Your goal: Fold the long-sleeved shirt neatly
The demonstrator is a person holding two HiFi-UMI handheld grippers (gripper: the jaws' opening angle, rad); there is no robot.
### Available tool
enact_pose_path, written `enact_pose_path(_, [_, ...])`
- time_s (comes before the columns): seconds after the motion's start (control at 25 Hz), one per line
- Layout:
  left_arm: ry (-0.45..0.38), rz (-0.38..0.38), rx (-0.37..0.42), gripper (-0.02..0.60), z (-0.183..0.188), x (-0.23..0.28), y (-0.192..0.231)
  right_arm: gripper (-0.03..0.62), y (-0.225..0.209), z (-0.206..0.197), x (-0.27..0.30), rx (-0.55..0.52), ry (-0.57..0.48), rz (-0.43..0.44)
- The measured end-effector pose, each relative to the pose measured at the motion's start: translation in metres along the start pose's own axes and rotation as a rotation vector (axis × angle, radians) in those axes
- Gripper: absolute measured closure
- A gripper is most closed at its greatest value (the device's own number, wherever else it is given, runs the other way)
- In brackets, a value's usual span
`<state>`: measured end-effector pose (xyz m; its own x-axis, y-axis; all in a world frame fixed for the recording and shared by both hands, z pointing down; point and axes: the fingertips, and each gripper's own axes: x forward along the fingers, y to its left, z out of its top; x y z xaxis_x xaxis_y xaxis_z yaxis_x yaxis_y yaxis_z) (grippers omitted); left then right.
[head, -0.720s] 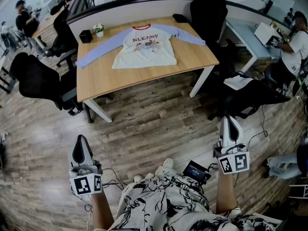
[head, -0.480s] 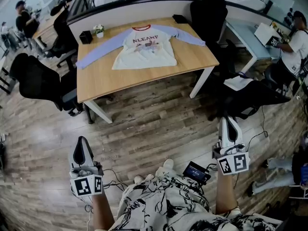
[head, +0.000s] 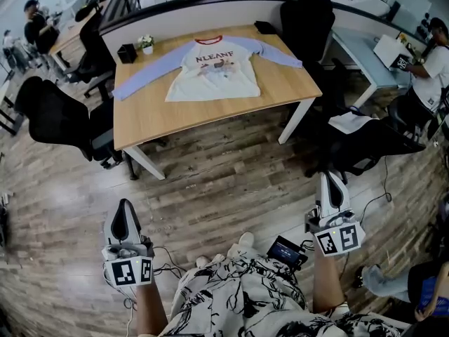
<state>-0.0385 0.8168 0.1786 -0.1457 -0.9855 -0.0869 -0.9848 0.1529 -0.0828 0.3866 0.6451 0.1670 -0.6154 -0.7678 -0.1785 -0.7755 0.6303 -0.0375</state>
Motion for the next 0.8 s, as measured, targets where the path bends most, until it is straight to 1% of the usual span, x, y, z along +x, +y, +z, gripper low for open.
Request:
enact_pose_path(0.12, [0.015,0.016,0.035,0.583,-0.001,0.007,-0.002,0.600,0.000,-0.007,0.006,-0.047,0.035,-0.011])
enact_pose_path(0.16, [0.018,0.019,0.037,0.548,-0.002,0.010,-0.003,0.555,-0.001,-0.008,0.007,-0.050,0.040,-0.009])
enact_pose_path(0.2, [0.021,0.023,0.033,0.477,-0.003,0.012,-0.004,0.505,-0.002,-0.009,0.009,-0.045,0.043,-0.007])
enact_pose_path(0.24, [0.021,0.031,0.029,0.419,-0.004,0.014,-0.003,0.447,-0.004,-0.010,0.010,-0.035,0.042,-0.006])
enact_pose_path(0.28, [0.017,0.043,0.025,0.380,-0.005,0.015,-0.001,0.403,-0.006,-0.010,0.011,-0.024,0.038,-0.007])
enact_pose_path(0.36, [-0.006,0.072,0.014,0.271,-0.004,0.017,0.005,0.315,-0.012,-0.010,0.013,-0.005,0.025,-0.014])
enact_pose_path(0.44, [-0.032,0.100,-0.002,0.167,-0.001,0.019,0.007,0.205,-0.019,-0.010,0.016,0.002,0.017,-0.025])
enact_pose_path(0.48, [-0.035,0.108,-0.007,0.123,-0.001,0.021,0.007,0.169,-0.024,-0.011,0.017,0.004,0.016,-0.028])
enact_pose_path(0.52, [-0.030,0.111,-0.010,0.101,-0.002,0.024,0.006,0.153,-0.028,-0.012,0.019,0.007,0.017,-0.030])
enact_pose_path(0.6, [-0.013,0.112,-0.013,0.083,-0.006,0.029,0.001,0.146,-0.035,-0.014,0.021,0.014,0.019,-0.028])
enact_pose_path(0.8, [0.020,0.134,0.002,0.081,-0.010,0.042,-0.016,0.146,-0.057,-0.024,0.029,0.040,0.033,0.000])
